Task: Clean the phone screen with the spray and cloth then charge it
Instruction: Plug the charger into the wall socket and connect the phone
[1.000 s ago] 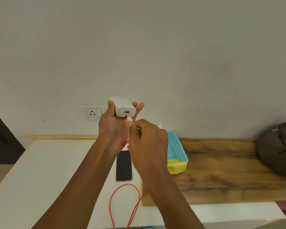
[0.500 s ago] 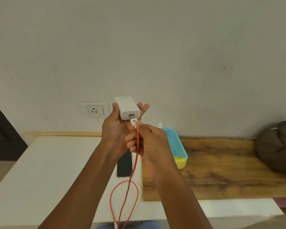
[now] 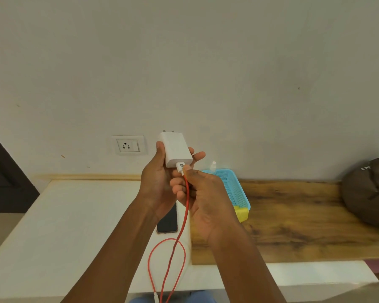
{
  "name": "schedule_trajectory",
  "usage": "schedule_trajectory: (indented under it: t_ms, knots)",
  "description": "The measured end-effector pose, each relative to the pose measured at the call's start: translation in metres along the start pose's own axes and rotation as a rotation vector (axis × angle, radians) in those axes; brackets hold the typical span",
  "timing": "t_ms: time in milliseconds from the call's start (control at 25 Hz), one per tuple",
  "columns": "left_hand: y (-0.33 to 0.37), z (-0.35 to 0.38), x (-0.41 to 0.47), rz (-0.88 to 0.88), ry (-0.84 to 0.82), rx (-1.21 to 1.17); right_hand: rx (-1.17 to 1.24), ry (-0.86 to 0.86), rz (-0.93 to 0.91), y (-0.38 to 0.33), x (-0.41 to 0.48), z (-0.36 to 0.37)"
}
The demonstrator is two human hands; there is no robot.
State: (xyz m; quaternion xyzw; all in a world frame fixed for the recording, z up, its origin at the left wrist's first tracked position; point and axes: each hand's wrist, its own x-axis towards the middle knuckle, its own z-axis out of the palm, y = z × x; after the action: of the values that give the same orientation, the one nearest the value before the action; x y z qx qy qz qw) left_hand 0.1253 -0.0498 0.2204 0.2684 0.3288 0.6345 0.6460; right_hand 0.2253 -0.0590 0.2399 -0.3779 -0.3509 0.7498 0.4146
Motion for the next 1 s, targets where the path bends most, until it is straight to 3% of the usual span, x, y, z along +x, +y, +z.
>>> schedule_trajectory:
  t_ms: [200, 440, 560, 640, 720, 840, 1000]
  knots:
    - [-0.004, -0.006, -0.009, -0.055, -0.029, 0.208, -0.021, -0.036, 0.103, -0.001, -0.003, -0.004]
    - [-0.027, -0.006, -0.017, 0.123, -0.073, 0.236, 0.106, -0.069, 0.067, -0.009, 0.002, -0.014]
    - [-0.041, -0.029, -0.009, 0.215, 0.307, 0.276, 0.171, -0.041, 0.036, -0.012, 0.003, -0.02]
    - [-0.058, -0.061, -0.006, 0.017, 0.565, 0.389, 0.215, -0.01, -0.001, -0.016, 0.005, -0.027]
    - [-0.082, -0.093, -0.013, -0.26, 0.659, 0.479, 0.243, 0.021, -0.006, -0.018, 0.008, -0.036]
    - [-0.103, -0.11, -0.018, -0.398, 0.645, 0.533, 0.247, 0.052, 0.028, -0.011, 0.017, -0.042]
    - [-0.072, -0.086, 0.003, -0.217, 0.441, 0.492, -0.045, 0.045, 0.103, 0.003, 0.04, -0.032]
